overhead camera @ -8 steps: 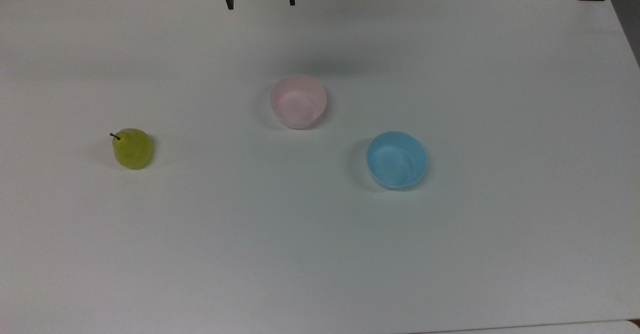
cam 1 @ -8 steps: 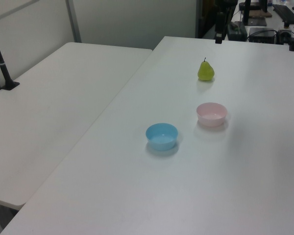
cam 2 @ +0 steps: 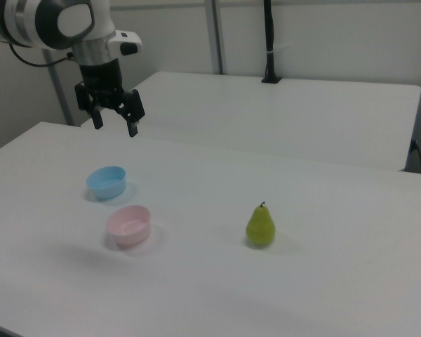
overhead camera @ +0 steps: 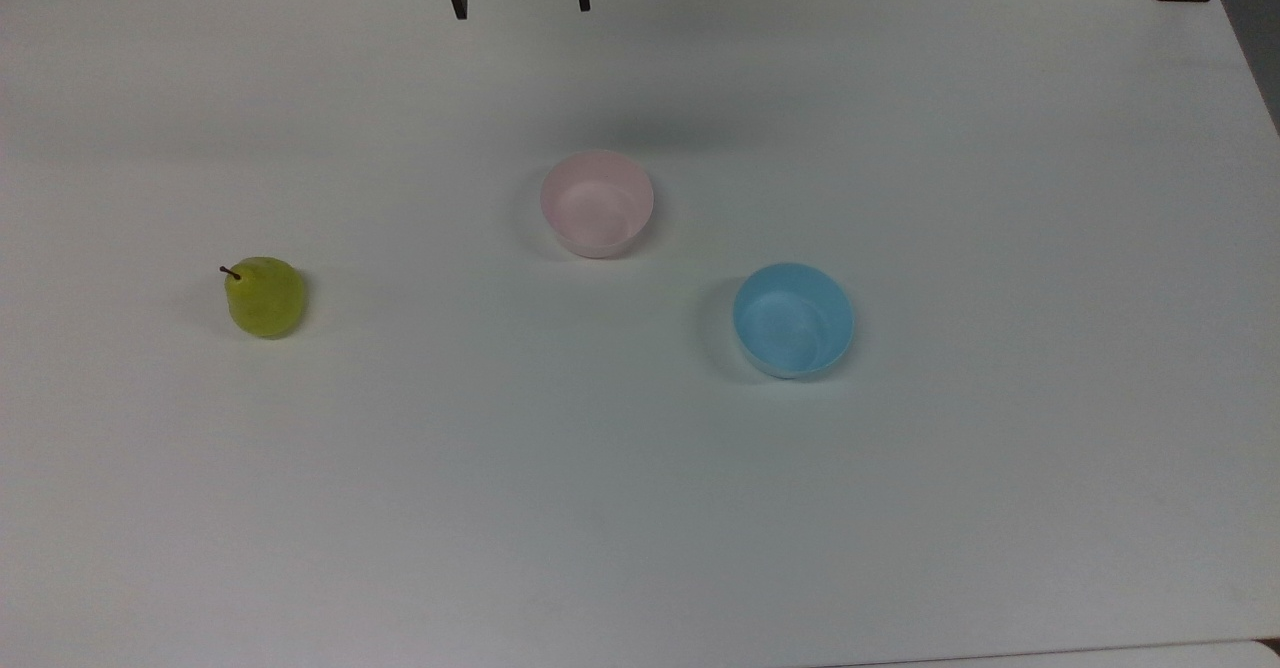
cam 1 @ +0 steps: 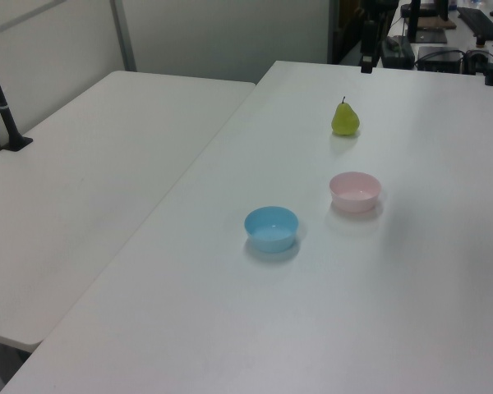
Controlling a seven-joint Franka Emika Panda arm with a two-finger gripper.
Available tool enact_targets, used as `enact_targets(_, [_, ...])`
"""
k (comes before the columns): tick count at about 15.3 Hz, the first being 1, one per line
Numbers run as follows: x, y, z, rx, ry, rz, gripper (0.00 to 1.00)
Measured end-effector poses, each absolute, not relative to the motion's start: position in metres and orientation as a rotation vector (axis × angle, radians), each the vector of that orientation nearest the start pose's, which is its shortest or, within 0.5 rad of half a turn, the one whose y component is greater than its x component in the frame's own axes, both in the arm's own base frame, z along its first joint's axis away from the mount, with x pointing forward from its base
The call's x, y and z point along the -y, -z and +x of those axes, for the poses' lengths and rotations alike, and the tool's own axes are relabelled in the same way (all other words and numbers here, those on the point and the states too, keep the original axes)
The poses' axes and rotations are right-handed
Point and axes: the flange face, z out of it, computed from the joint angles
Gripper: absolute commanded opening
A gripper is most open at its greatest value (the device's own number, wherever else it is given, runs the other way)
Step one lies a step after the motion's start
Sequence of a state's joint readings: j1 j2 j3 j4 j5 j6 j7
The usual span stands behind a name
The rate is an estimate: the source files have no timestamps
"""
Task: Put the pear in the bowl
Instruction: 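Move the open gripper toward the green pear, then lower the gripper around the green pear and close it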
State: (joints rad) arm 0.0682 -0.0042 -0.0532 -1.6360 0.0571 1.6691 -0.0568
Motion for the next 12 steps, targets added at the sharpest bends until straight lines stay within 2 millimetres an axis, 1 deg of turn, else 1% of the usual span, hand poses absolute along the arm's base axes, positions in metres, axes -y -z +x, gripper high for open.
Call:
enact_targets(3, [-0.013, -0.605, 0.561, 0.102, 0.059, -3.083, 1.0])
enact_targets(5, [-0.008, -0.604, 0.561, 0.23, 0.063, -3.08, 1.0])
enact_targets(6, [0.001, -0.602, 0.562, 0.349, 0.058, -3.086, 1.0])
enact_targets(7, [0.014, -0.6, 0.564, 0.433, 0.049, -3.099, 1.0])
enact_targets(8, [0.032, -0.596, 0.567, 0.506, 0.034, -3.119, 1.0])
enact_targets(10, [0.056, -0.586, 0.577, 0.548, -0.003, -3.175, 1.0])
enact_targets(12, [0.076, -0.57, 0.59, 0.518, -0.042, -3.203, 1.0])
